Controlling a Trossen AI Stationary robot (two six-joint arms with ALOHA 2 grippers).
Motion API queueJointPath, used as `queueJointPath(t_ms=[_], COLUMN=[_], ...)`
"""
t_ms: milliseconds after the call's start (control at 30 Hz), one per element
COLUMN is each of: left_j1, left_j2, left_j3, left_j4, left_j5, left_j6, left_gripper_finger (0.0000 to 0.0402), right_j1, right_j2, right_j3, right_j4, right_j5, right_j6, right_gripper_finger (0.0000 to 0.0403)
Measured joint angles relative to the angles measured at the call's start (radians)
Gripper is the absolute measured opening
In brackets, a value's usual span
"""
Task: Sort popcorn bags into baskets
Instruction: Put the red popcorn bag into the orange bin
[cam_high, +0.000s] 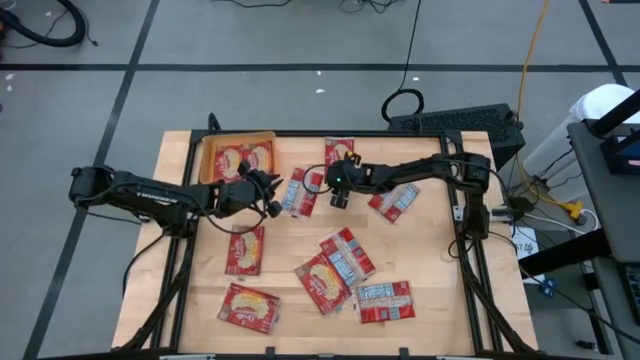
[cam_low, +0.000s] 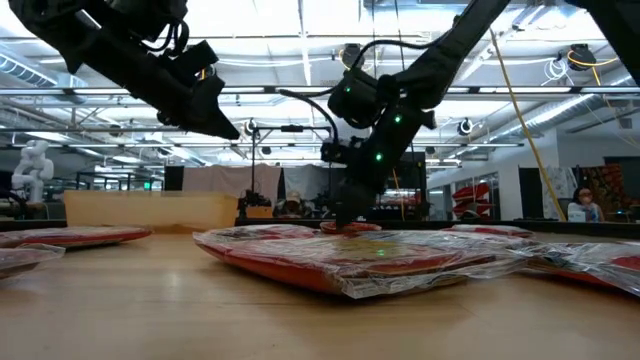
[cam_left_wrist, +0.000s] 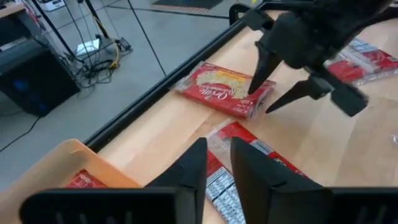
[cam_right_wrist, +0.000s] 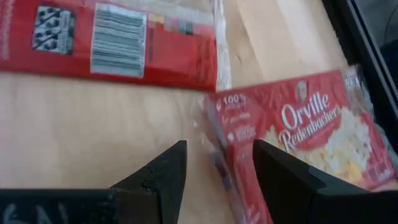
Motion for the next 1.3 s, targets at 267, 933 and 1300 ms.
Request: queueJointPath(t_ms=[267,933,1300], left_j1=[0.0,-0.031,-0.06], left_j2=[0.0,0.195,0.451], left_j3=[0.0,0.001,0.001], left_j4=[0.0,0.197,0.5], left_j5=[0.0,0.171,0.245], left_j6=[-0.003,0.24,0.549], left_gripper_finger=[0.0116,0.0234,0.0292], right_j1=[-0.025,0.129,0.235], right_j2=[0.033,-0.164,-0.185], right_j3=[0.001,-0.001,-0.002], right_j4=[0.006,-0.081,-0.075], right_j5=[0.01,-0.109,-0.182], right_j6=[-0.05,0.11,0.157], right_gripper_finger=[0.0118,0.0001,0.0001])
